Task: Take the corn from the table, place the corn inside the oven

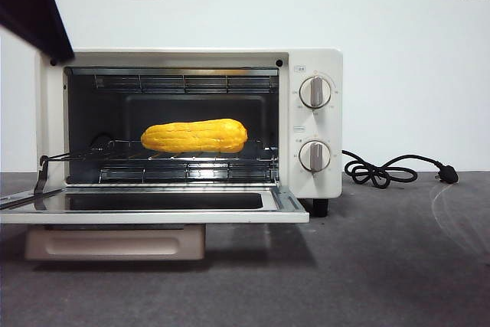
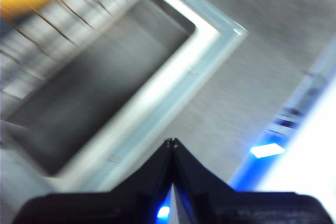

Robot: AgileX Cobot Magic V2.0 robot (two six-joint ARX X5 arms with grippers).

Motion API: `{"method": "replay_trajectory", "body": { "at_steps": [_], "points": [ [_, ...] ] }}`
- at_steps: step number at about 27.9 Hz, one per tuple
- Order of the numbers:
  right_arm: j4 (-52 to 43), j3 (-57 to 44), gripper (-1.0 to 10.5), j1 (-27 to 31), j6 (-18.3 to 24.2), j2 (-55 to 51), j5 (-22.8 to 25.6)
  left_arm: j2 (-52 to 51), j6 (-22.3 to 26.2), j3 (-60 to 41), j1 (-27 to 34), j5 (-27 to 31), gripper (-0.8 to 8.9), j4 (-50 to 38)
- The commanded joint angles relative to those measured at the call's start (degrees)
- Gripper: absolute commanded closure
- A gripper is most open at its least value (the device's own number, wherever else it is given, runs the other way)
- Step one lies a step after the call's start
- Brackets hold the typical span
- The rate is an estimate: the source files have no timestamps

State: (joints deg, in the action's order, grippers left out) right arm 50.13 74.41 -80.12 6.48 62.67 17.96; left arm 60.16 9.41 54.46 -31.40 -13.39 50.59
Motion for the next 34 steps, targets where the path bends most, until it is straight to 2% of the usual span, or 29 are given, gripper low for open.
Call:
{"method": "replay_trajectory", "body": {
  "at_steps": [1,10,17,19,25,34],
  "points": [
    [1.20,0.37,9.6,0.70,-2.25,-1.86,-0.59,2.80,-0.20,0.07,5.14,-5.88,8.21,1.09],
    [7.80,0.37,9.6,4.98,-3.78,-4.44,-1.36,6.21,0.74,0.07,22.64,-11.58,8.21,5.03],
    [11.65,0.37,9.6,11.41,-5.05,-4.33,-9.99,6.21,2.05,-0.04,33.44,-12.55,8.22,7.58],
    [12.20,0.37,9.6,14.08,-4.98,-4.33,-13.97,6.38,2.03,-0.04,36.04,-12.55,8.22,7.30],
    [13.81,0.37,9.6,22.47,-3.52,-4.33,-24.83,8.98,1.97,-0.04,40.61,-12.57,8.22,5.05],
    [13.81,0.37,9.6,28.24,-1.73,-4.33,-26.10,20.79,1.09,-0.04,41.55,-12.55,8.21,0.59]
  ]
}}
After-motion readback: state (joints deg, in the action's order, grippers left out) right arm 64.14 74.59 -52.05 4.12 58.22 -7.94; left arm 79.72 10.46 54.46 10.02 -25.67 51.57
